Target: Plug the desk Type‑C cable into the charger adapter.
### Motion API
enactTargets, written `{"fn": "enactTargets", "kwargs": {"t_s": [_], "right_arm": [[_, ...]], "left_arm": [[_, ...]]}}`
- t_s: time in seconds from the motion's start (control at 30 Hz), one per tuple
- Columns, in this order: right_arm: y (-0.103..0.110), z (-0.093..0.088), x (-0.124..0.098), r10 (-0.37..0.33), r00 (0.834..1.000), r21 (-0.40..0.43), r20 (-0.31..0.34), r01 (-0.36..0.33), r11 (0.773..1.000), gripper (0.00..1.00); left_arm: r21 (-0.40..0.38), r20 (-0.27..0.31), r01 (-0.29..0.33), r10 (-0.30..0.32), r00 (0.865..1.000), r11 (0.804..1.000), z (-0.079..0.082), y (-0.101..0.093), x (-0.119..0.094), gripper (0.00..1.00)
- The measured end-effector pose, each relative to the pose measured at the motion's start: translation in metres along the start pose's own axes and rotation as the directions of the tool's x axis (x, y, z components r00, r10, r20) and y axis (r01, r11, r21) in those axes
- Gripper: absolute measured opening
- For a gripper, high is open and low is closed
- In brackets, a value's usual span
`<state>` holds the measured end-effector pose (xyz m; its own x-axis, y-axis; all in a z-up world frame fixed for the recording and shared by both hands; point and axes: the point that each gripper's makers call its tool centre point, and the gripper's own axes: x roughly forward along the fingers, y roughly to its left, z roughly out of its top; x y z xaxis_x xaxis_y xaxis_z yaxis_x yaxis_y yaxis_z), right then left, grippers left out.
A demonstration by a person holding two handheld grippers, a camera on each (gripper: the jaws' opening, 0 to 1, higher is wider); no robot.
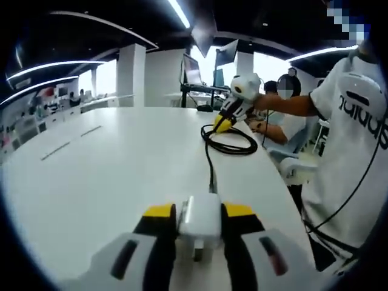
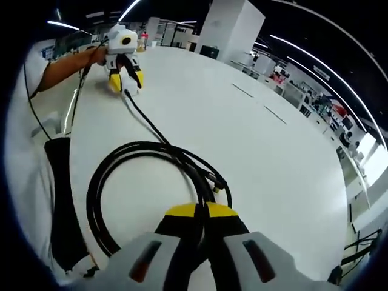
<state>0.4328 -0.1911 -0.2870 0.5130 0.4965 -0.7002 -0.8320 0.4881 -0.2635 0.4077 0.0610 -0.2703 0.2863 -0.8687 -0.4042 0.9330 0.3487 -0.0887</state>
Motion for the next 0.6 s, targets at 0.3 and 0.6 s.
{"fn": "enactTargets", "kwargs": {"t_s": [0.3,0.6], "right_arm": [[-0.009,0.005,0.008,-0.019,1.0,-0.01,-0.002,0.019,1.0,0.02],[-0.022,0.012,0.02,-0.034,0.999,-0.008,0.01,0.034,0.999,0.02]], "left_arm": [[-0.015,0.025,-0.009,0.009,1.0,1.0,0.002,0.017,0.0,0.29],[-0.006,0.026,-0.026,0.026,0.999,1.0,0.004,0.036,0.0,0.29]]}}
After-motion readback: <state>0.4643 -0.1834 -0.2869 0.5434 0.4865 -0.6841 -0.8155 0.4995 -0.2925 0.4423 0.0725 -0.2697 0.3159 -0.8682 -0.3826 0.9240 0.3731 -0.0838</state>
